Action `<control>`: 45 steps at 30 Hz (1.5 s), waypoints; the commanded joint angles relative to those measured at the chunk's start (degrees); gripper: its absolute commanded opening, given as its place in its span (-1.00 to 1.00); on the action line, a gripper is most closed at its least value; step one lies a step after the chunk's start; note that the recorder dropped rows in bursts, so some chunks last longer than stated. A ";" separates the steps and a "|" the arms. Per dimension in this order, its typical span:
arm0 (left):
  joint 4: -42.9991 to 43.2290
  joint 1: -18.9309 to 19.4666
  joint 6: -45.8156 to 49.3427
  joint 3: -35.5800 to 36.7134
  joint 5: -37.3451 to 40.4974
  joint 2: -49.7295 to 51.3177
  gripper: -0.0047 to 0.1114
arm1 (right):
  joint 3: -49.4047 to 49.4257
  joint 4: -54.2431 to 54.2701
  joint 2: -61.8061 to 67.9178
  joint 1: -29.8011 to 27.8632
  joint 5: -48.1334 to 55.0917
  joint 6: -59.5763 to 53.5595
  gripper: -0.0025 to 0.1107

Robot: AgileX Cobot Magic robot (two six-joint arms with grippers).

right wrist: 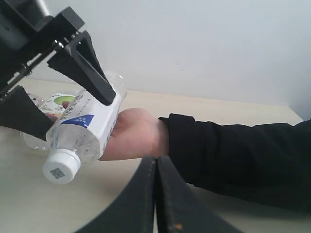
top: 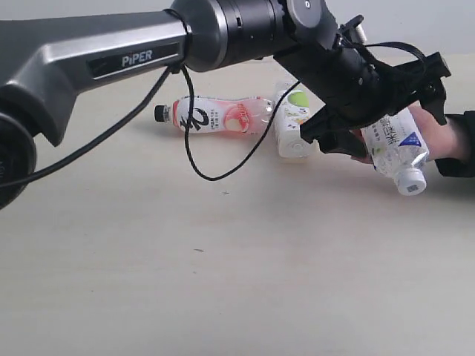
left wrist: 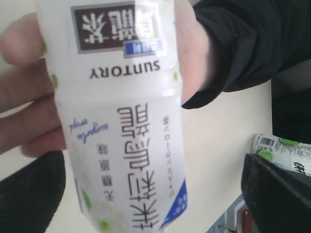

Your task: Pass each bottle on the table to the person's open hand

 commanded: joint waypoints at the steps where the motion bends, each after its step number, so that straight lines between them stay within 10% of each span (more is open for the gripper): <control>1: 4.95 0.57 0.45 -0.26 4.63 -2.81 0.68 | 0.27 0.05 -0.34 -0.25 -0.46 -0.20 -0.96; 8: 16.76 1.81 9.26 -0.11 14.26 -6.77 0.57 | 0.27 0.05 -0.34 -0.25 -0.46 -0.20 -0.96; 15: 25.27 2.04 8.19 4.27 23.23 -11.02 -0.91 | 0.27 0.05 -0.34 -0.25 -0.46 -0.20 -0.96; 20: 28.13 1.76 13.16 22.82 14.22 -23.22 -0.92 | 0.27 0.05 -0.34 -0.25 -0.46 -0.20 -0.96; 28: 28.42 1.76 19.04 69.51 -22.07 -55.23 -0.92 | 0.27 0.05 -0.34 -0.25 -0.46 -0.20 -0.96; 45: 28.69 1.90 24.70 102.96 -50.10 -91.69 -0.92 | 0.27 0.05 -0.34 -0.25 -0.46 -0.20 -0.96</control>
